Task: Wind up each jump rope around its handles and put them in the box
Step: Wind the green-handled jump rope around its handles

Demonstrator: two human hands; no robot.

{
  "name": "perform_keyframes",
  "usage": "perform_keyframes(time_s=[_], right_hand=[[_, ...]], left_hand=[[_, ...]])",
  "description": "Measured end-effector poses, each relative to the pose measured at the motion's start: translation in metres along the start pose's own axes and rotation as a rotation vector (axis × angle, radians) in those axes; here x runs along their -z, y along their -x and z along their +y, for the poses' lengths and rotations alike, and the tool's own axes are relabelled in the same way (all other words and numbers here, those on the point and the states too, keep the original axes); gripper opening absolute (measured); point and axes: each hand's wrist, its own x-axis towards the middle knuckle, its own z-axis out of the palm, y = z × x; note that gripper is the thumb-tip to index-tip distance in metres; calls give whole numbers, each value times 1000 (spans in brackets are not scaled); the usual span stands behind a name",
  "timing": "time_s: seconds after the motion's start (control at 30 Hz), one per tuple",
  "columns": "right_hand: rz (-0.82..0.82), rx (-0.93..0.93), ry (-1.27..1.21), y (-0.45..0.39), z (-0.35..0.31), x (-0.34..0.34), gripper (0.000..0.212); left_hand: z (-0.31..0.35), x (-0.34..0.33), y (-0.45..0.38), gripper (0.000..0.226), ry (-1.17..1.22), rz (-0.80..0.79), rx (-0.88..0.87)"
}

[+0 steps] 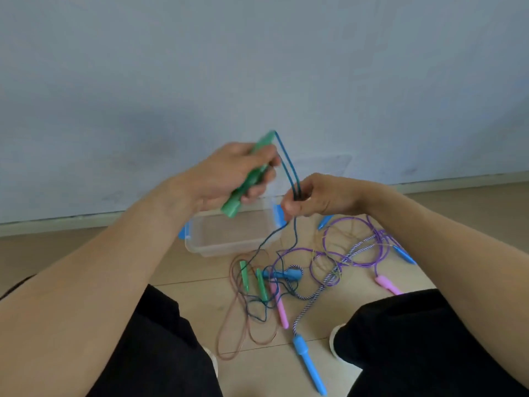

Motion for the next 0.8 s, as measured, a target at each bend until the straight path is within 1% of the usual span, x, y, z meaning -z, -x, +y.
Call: perform_keyframes(time_s=[0.07, 0.13, 0.17, 0.23, 0.27, 0.33, 0.43, 0.5, 0.53, 0.57, 0.6, 0.63, 0.67, 0.77, 0.8], right_hand=[[-21, -146, 308, -7, 13, 12, 53], [30, -325, 632, -15, 31, 27, 40], [94, -404, 699, -18, 41, 37, 37], [261, -565, 693, -19, 57, 57, 32], [348, -630, 634, -15, 61, 67, 34], [501, -692, 387, -7, 66, 85, 40], [664, -623, -159, 10, 65, 105, 55], [694, -560, -528, 22, 61, 113, 70], [693, -552, -661, 26, 63, 117, 78], [699, -562, -726, 29, 69, 123, 86], [713, -590, -718, 31, 75, 127, 91], [729, -631, -656, 33, 82, 129, 92], [740, -666, -578, 35, 89, 129, 86], [768, -651, -432, 38, 105, 129, 51], [769, -635, -380, 38, 106, 129, 46]], left_hand=[[9, 16, -10, 24, 212, 240, -133], [17, 37, -19, 27, 363, 452, -209], [18, 47, -23, 29, 423, 545, -207], [12, 60, -30, 32, 509, 674, -135], [7, 60, -35, 32, 526, 704, -83], [-2, 53, -44, 31, 514, 728, -4], [-10, 35, -60, 30, 468, 713, 21], [-16, 27, -68, 31, 446, 686, 46], [-20, 23, -72, 32, 441, 676, 64], [-24, 20, -75, 31, 442, 676, 80], [-28, 18, -78, 31, 450, 684, 90], [-30, 17, -80, 30, 463, 701, 94], [-32, 18, -81, 30, 478, 724, 95], [-31, 26, -83, 30, 462, 756, 109], [-31, 28, -83, 30, 433, 739, 137]])
